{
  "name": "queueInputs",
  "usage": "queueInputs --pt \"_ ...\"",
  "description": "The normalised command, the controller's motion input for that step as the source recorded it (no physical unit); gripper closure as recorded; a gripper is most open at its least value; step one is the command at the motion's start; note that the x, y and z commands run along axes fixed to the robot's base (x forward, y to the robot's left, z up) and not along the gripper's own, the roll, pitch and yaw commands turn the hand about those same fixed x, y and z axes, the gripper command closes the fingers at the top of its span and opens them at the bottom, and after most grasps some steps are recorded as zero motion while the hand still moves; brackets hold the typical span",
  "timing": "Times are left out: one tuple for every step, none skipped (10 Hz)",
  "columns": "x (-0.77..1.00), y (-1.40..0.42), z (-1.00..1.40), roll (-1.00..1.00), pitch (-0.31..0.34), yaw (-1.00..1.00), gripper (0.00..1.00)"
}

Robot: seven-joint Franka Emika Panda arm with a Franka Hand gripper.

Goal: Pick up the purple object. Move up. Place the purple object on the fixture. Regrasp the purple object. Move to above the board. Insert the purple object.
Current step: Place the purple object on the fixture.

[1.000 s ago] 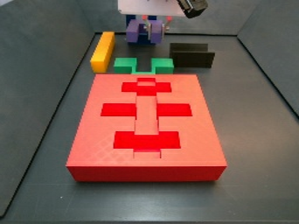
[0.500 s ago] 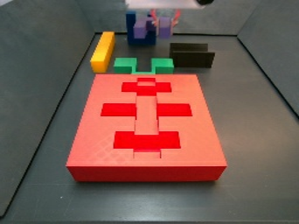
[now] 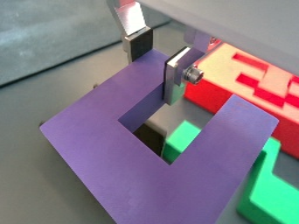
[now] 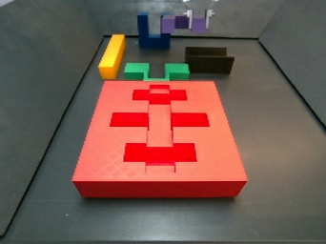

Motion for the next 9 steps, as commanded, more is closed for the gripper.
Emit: queueInputs --pt "1.0 -0.18 0.05 -0.51 0.051 -0.12 1.0" --pt "0.99 -0.16 0.06 -0.53 0.071 -0.14 1.0" --pt "1.0 -0.13 0.04 -0.53 0.109 -0.12 1.0" --pt "1.0 -0.07 0.05 -0.59 0.134 -0.13 1.0" --pt "1.0 -0.05 0.06 -0.62 0.117 -0.15 1.0" --pt "1.0 0.0 0.03 -0.65 0.074 -0.17 1.0" --pt "1.0 0.0 0.0 -0.64 0.071 -0.17 1.0" --pt "1.0 0.0 0.0 -0.61 0.086 -0.17 1.0" --pt "0.95 0.0 0.0 -0.55 0.18 -0.15 1.0"
